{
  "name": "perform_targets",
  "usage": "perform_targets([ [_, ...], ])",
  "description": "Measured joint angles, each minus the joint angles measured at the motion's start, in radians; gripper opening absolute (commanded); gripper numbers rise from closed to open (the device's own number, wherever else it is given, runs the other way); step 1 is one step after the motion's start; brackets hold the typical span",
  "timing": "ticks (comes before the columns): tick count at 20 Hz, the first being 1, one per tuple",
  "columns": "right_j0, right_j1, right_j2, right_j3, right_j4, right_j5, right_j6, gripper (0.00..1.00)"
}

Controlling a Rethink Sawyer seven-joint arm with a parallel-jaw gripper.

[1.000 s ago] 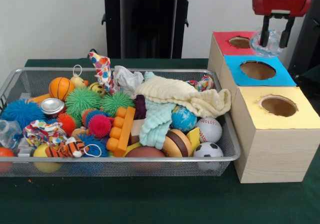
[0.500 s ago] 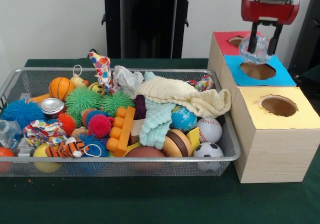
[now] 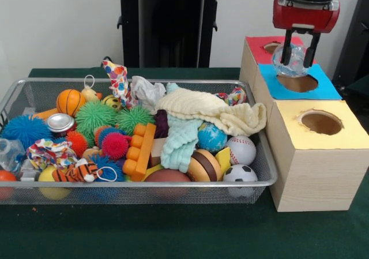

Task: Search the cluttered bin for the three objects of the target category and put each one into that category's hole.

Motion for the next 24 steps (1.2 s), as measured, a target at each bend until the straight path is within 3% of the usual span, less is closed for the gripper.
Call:
perform_targets([
  [24, 0.013, 0.036, -0.022, -0.023, 0.024, 0.0, 0.0, 0.0],
])
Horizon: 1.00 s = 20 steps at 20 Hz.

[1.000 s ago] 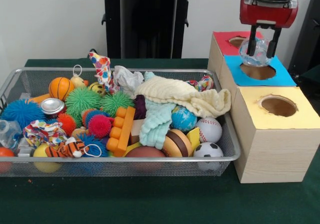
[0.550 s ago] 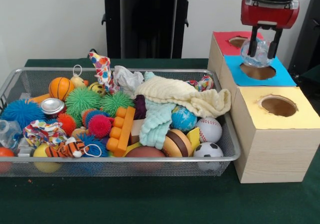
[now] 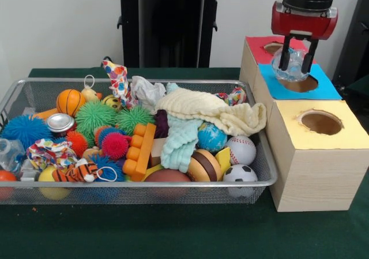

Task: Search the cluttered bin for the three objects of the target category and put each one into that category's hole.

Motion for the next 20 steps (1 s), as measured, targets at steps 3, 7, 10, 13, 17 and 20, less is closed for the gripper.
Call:
perform_targets([
  [3, 0.007, 0.008, -0.001, -0.018, 0.0, 0.0, 0.0, 0.0],
  [7, 0.011, 0.01, -0.002, -0.031, 0.004, 0.0, 0.0, 0.0],
  [10, 0.012, 0.011, -0.002, -0.032, 0.009, 0.0, 0.0, 1.0],
  [13, 0.012, 0.011, -0.002, -0.032, 0.011, 0.0, 0.0, 1.0],
  [17, 0.012, 0.011, -0.003, -0.033, 0.014, 0.0, 0.0, 1.0],
  [20, 0.012, 0.011, -0.004, -0.034, 0.017, 0.0, 0.0, 1.0],
])
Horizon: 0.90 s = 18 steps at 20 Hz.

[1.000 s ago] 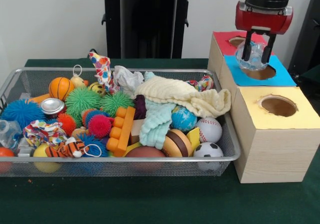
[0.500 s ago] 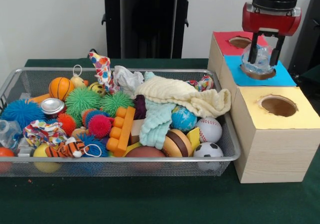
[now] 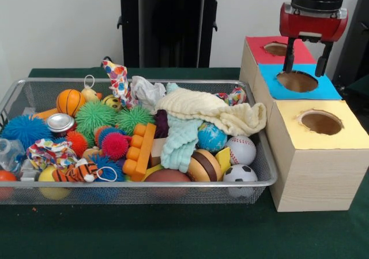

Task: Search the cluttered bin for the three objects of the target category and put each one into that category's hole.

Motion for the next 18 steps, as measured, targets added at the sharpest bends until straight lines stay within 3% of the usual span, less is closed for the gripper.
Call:
perform_targets([
  [12, -0.025, -0.023, -0.004, -0.002, -0.014, 0.012, 0.0, 1.0],
  [14, -0.064, -0.046, 0.003, 0.0, -0.032, 0.013, 0.0, 1.0],
  [18, -0.218, -0.101, 0.038, 0.009, -0.063, 0.013, -0.002, 1.0],
])
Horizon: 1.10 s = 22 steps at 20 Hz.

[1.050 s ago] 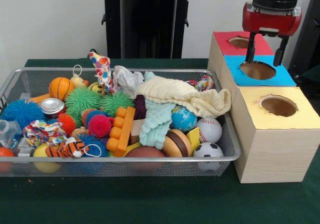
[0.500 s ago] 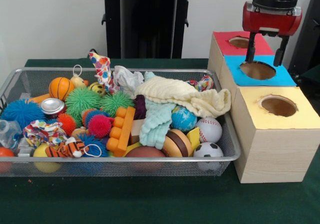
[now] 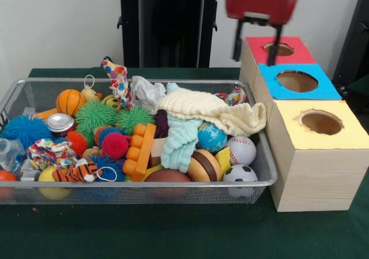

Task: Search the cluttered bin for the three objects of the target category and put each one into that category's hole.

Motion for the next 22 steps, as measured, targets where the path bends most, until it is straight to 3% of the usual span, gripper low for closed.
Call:
perform_targets([
  [7, -0.339, -0.04, 0.094, 0.002, -0.056, -0.003, -0.014, 1.0],
  [10, -0.452, -0.024, 0.13, -0.013, -0.101, -0.003, -0.031, 1.0],
  [14, -0.649, 0.05, 0.226, -0.08, -0.209, -0.003, -0.113, 1.0],
  [22, -0.78, 0.169, 0.337, -0.163, -0.292, -0.003, -0.234, 1.0],
])
